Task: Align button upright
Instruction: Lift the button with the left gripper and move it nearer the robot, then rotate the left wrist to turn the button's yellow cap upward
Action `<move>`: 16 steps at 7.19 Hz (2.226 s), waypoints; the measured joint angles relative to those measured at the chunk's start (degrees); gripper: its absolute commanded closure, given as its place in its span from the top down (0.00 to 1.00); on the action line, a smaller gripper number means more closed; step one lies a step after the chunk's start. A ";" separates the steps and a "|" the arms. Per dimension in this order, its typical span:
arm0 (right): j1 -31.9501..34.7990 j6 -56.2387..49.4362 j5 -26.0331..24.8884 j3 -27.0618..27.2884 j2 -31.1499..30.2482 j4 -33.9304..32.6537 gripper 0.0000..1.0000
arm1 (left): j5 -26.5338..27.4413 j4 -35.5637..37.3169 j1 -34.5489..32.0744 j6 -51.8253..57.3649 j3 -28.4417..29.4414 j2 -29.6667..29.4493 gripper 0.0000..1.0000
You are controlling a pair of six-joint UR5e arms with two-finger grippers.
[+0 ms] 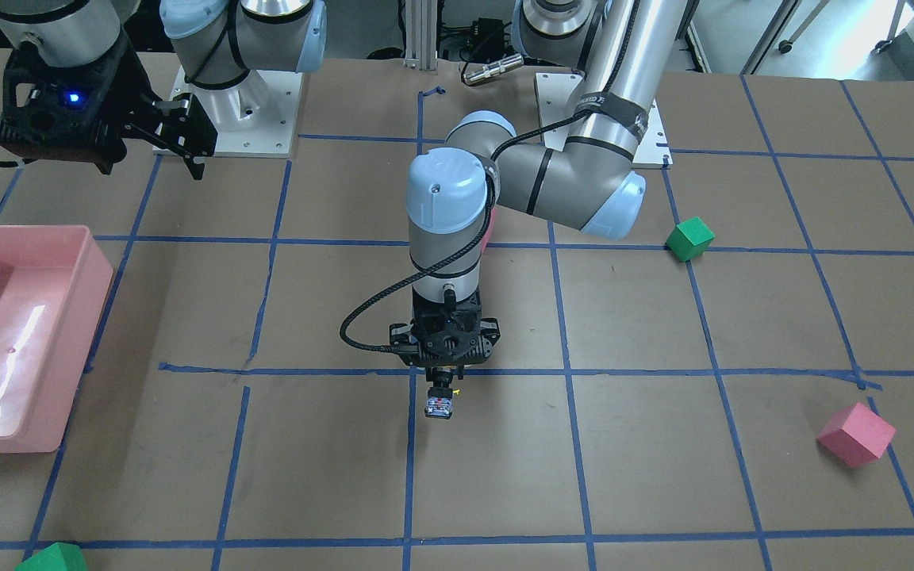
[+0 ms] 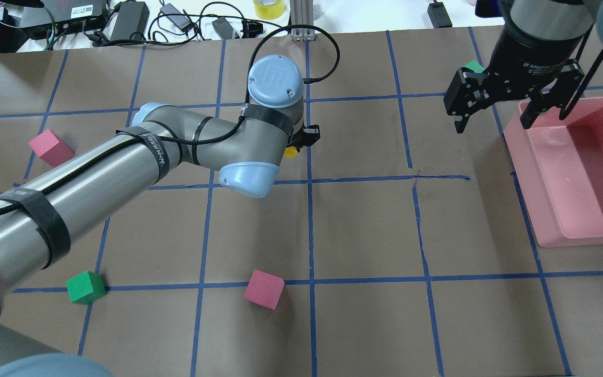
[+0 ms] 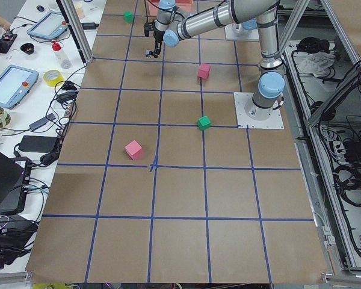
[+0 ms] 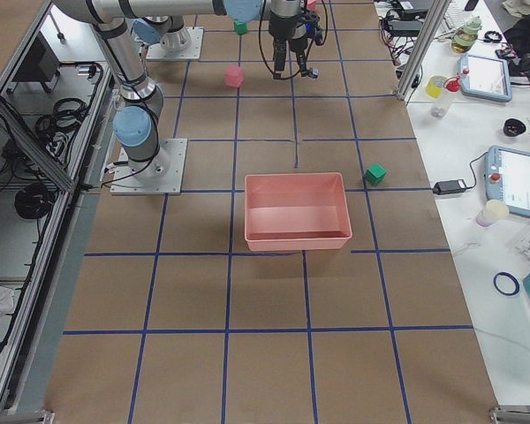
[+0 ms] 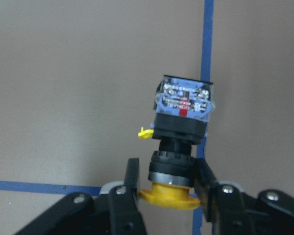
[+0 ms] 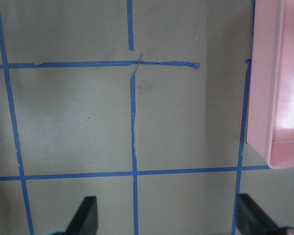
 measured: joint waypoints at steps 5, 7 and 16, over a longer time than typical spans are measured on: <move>0.09 -0.59 1.18 -1.47 0.17 0.11 1.00 | -12.90 -19.38 9.34 0.77 3.24 3.53 0.00; 0.17 -0.63 1.42 -1.33 0.40 -0.12 1.00 | -13.72 -31.96 10.30 0.89 7.90 3.30 0.00; 0.26 -0.93 1.35 -2.25 0.30 -0.19 1.00 | -46.57 -46.76 21.09 -13.64 6.58 -0.20 0.00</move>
